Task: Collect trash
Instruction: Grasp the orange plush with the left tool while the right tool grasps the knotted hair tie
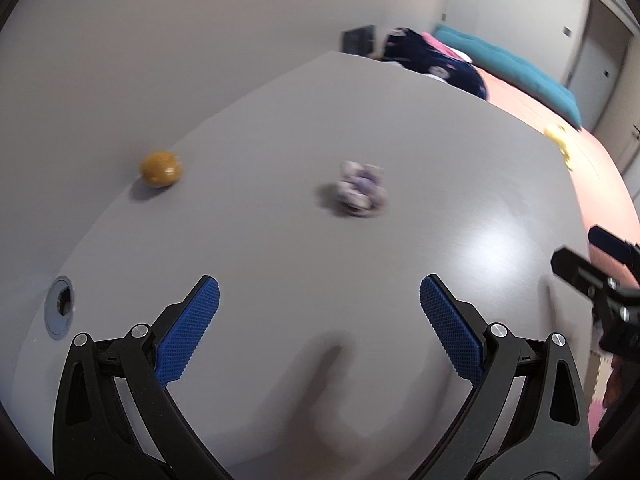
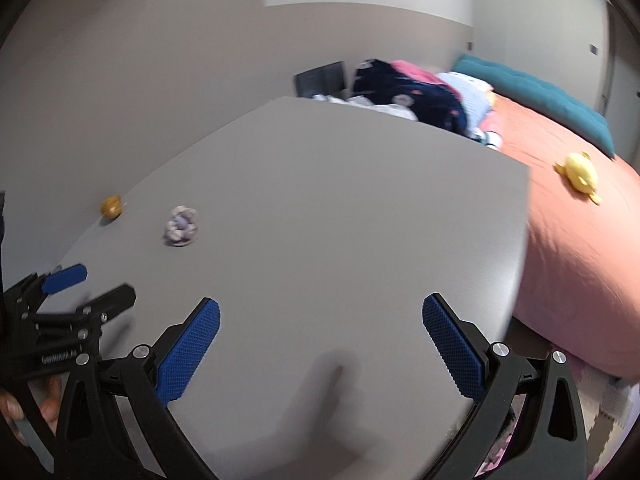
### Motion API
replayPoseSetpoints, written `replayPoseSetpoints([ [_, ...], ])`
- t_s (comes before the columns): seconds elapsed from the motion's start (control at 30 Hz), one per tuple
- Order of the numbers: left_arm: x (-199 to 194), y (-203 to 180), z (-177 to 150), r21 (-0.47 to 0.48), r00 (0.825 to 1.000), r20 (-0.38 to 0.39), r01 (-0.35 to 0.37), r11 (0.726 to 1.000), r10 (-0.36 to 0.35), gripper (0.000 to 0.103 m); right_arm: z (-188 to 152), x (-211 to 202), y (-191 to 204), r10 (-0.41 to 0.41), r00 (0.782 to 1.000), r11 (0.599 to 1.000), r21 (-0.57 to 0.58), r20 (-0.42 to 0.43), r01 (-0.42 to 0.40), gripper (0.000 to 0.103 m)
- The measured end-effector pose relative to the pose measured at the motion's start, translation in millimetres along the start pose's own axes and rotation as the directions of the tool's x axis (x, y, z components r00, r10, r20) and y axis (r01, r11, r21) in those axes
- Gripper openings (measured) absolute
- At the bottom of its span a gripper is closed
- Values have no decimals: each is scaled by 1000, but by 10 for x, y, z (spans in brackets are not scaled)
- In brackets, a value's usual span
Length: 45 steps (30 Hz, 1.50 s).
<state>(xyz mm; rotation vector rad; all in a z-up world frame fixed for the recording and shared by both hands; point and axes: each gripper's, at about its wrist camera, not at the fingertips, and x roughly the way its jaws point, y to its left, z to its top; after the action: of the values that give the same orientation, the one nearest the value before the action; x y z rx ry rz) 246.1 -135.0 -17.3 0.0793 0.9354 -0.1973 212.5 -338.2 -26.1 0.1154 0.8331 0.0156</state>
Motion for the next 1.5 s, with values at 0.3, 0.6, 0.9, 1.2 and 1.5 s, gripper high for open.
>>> replayPoseSetpoints([
  [0.3, 212, 434, 131, -72, 999, -6, -47, 996, 46, 97, 163, 320, 536, 68, 997, 995, -76, -32, -70, 101],
  [0.6, 495, 848, 461, -181, 995, 5, -97, 979, 99, 97, 298, 627, 1000, 114, 992, 976, -178, -63, -123, 101],
  [0.9, 682, 1028, 669, -240, 989, 5, -144, 960, 149, 96, 422, 960, 1143, 79, 992, 976, -194, -97, -97, 93],
  [1.2, 856, 1119, 805, -288, 987, -15, -157, 945, 159, 76, 472, 1095, 1231, 43, 995, 973, -222, -86, -61, 69],
  [1.5, 884, 1118, 808, -258, 974, -6, -219, 941, 226, 39, 435, 1023, 1350, 62, 995, 957, -278, -77, -81, 29],
])
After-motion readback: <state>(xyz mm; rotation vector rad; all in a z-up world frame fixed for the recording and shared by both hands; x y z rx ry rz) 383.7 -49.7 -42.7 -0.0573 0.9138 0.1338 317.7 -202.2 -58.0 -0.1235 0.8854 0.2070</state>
